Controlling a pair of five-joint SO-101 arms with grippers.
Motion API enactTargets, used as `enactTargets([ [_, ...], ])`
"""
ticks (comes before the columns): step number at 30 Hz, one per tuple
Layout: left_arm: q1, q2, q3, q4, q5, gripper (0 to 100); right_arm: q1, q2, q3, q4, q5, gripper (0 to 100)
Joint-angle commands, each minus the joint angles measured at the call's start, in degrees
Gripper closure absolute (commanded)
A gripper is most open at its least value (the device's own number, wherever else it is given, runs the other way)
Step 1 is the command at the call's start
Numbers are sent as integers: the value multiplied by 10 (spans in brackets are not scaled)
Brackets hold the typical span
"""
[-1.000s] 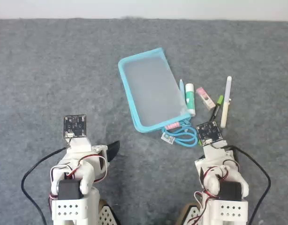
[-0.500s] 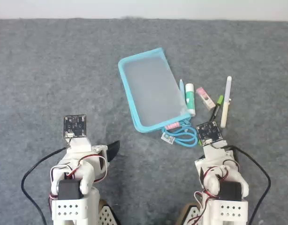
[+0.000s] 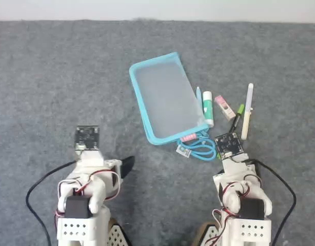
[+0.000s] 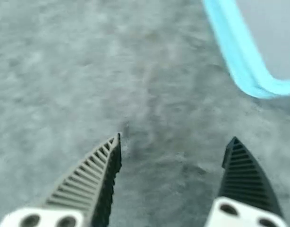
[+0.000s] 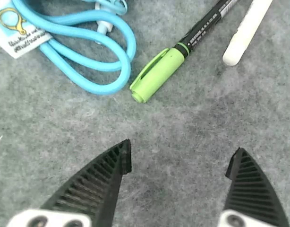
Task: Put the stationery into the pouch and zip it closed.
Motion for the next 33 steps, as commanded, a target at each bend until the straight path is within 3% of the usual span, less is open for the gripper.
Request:
enactTargets([
  [1,71,-11,-4,3,5,671,3,-7,11,4,2,672],
  [11,103,-11,-4,-2,6,671,7,-8,11,-105,5,672],
  [16,93,-11,-3,-40,2,671,34,-8,10,-106,6,673],
  [19,23,-11,-3,-56,2,671,64,-8,6,-116,11,673],
  [22,-112,-11,-3,-91,-11,671,109,-3,-23,-114,42,673],
  [25,-202,-11,-3,-169,-56,672,80,-2,-71,-67,24,674],
  [29,-248,-11,-4,-186,-122,672,-9,8,-115,-49,22,674],
  [33,-242,-9,-4,-187,-171,672,-28,106,-171,-75,-3,674],
])
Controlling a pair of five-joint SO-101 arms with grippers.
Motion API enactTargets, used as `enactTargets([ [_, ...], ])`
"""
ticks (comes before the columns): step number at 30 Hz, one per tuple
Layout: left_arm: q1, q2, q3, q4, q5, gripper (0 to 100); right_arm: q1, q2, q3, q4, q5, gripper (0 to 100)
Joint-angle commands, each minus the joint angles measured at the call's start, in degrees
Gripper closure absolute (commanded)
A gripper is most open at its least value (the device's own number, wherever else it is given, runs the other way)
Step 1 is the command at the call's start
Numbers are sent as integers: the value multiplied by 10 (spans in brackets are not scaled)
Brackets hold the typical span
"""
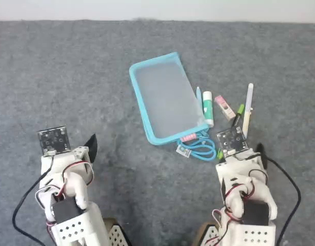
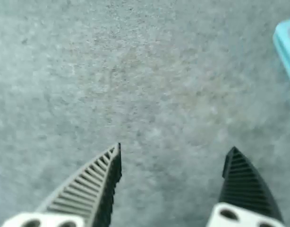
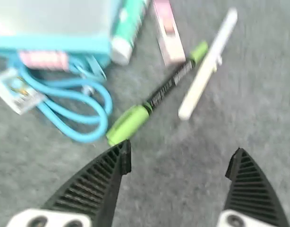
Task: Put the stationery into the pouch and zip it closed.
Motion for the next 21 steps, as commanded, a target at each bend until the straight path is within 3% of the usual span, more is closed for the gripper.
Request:
enactTargets([
  [1,5,-8,-6,-21,-38,672,-16,118,-90,-30,-34,674],
  [8,74,-7,-86,63,11,672,-177,497,-343,-19,-167,674],
  [11,86,-7,-90,62,17,672,-234,646,-407,-15,-211,674],
  [16,87,-7,-79,41,18,672,-250,829,-468,-71,-302,674],
  [21,84,-8,-25,37,3,672,-247,870,-477,-98,-416,673],
])
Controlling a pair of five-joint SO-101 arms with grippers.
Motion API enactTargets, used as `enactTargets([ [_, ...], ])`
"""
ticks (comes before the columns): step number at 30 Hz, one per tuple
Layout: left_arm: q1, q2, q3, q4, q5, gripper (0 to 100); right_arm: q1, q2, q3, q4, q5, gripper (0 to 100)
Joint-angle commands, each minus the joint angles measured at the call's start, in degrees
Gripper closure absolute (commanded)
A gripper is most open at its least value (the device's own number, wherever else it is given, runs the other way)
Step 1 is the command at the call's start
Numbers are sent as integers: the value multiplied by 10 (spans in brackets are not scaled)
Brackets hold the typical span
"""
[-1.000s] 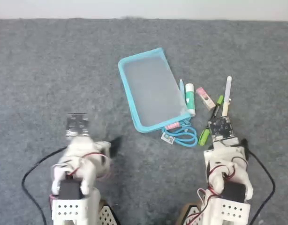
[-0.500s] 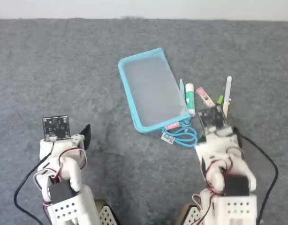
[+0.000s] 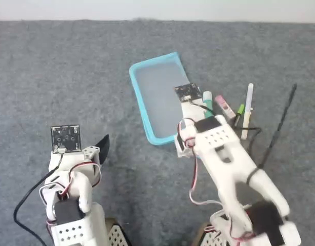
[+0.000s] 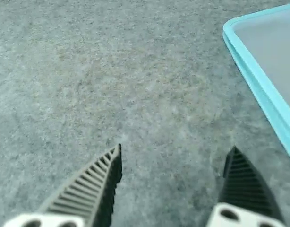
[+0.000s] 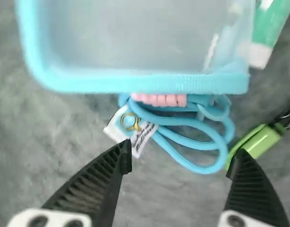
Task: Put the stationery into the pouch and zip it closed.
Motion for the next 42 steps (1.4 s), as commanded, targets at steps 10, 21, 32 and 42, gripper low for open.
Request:
enactTargets([
  [10,2,-10,37,-18,-27,672,4,7,-14,-74,-208,674],
  [21,4,-9,41,-18,-26,672,5,7,55,-180,-215,760],
  [32,4,-9,41,-18,-26,672,48,14,62,-224,-255,760],
  [42,4,-9,41,-18,-26,672,44,82,28,-237,-251,760],
])
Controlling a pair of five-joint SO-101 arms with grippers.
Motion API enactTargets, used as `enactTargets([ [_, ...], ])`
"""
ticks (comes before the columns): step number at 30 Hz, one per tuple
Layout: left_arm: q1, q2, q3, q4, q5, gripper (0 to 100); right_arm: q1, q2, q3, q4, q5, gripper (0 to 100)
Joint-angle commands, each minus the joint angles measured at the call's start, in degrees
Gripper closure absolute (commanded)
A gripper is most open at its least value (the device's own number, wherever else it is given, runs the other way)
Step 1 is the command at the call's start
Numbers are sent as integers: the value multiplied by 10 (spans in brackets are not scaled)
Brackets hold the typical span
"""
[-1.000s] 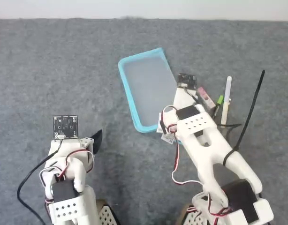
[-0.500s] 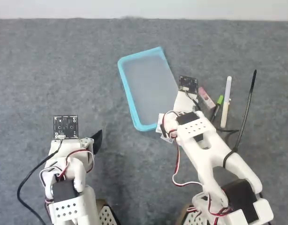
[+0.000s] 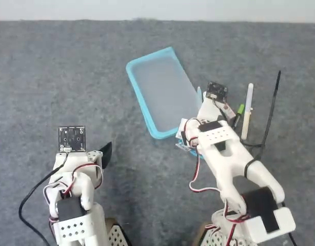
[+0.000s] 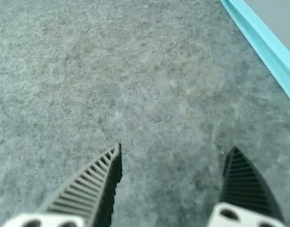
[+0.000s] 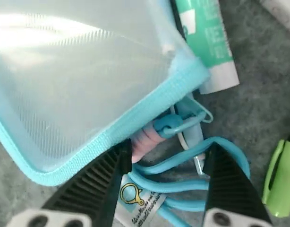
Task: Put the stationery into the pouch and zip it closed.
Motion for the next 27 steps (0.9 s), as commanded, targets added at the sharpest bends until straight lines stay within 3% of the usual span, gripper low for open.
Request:
enactTargets([
  [1,4,-9,-4,-18,-8,672,-7,13,-32,11,-4,762],
  [5,4,-10,-4,-18,-8,672,-25,16,-33,35,-3,771],
  [11,5,-9,-4,-20,-8,672,66,15,-61,90,-3,814],
  [17,5,-11,-4,-22,-8,672,77,4,-89,147,23,786],
  [23,6,-11,-4,-22,-8,672,59,-76,-90,185,36,761],
  [27,6,-11,-4,-22,-8,672,-15,-109,-69,150,55,760],
])
